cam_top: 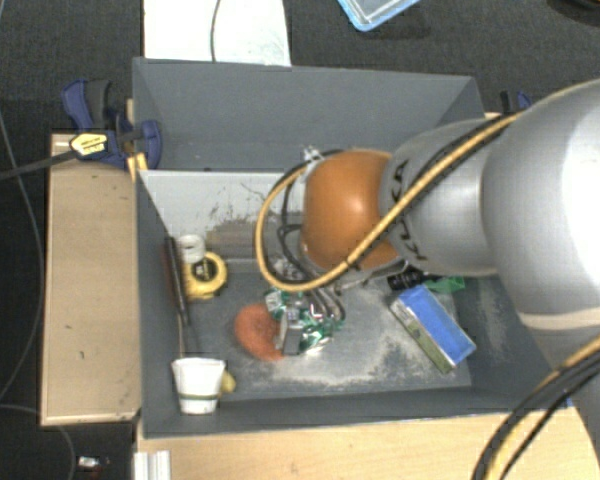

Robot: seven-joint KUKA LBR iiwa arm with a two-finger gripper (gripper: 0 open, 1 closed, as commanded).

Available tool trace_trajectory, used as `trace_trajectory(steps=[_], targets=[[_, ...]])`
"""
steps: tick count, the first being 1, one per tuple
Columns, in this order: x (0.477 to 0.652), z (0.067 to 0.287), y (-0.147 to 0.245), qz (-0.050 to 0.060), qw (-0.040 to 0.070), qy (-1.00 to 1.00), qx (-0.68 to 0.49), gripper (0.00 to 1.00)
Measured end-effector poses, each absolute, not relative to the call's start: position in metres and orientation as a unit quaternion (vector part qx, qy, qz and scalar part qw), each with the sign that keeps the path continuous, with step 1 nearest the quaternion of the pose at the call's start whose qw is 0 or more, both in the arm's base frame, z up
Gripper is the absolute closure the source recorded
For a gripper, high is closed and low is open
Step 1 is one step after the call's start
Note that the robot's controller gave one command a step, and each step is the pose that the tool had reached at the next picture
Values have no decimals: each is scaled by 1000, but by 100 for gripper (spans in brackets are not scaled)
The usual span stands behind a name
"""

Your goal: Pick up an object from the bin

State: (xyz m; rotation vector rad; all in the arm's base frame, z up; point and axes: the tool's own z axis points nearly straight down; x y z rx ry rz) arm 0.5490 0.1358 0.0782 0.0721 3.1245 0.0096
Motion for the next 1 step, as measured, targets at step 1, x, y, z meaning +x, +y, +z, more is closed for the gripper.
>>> trace_trajectory(steps=[1], targets=[[551,74,137,4,3,989,146,100]])
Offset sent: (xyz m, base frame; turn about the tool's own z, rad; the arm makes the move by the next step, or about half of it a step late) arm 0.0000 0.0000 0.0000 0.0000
